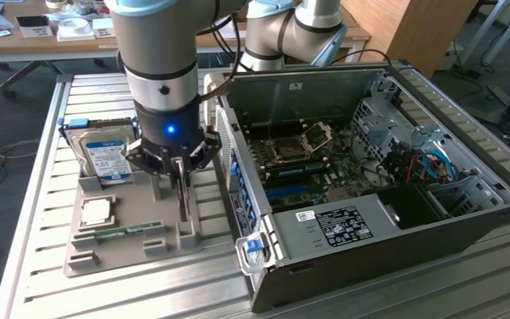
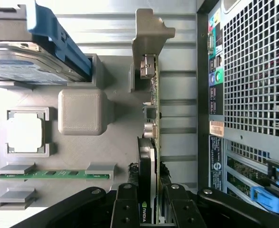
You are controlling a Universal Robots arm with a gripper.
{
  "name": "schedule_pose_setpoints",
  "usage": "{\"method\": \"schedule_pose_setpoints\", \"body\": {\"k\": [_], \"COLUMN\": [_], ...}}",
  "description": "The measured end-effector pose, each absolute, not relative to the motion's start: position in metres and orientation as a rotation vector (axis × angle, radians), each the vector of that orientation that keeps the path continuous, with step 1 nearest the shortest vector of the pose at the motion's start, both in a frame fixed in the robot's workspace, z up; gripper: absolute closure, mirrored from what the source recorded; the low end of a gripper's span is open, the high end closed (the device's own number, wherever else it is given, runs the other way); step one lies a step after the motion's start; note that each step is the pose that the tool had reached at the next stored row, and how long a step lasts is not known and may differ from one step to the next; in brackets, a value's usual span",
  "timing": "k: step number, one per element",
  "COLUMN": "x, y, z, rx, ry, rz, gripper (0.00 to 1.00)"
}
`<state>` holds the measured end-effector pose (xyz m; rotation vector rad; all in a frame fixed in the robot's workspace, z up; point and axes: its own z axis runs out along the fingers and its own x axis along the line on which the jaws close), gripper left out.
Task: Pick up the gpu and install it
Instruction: 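Pick up the gpu and move the gpu toward the slot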
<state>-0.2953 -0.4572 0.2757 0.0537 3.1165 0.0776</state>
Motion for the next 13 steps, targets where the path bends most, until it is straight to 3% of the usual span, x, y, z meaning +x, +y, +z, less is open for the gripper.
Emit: {"method": "schedule_pose_setpoints", "body": {"k": [13], "x": [-0.295], "y": [-0.457], "z": [0.318], "rx": [0.054], "ry": [3.115], "rz": [0.081], "gripper": [0.73]}}
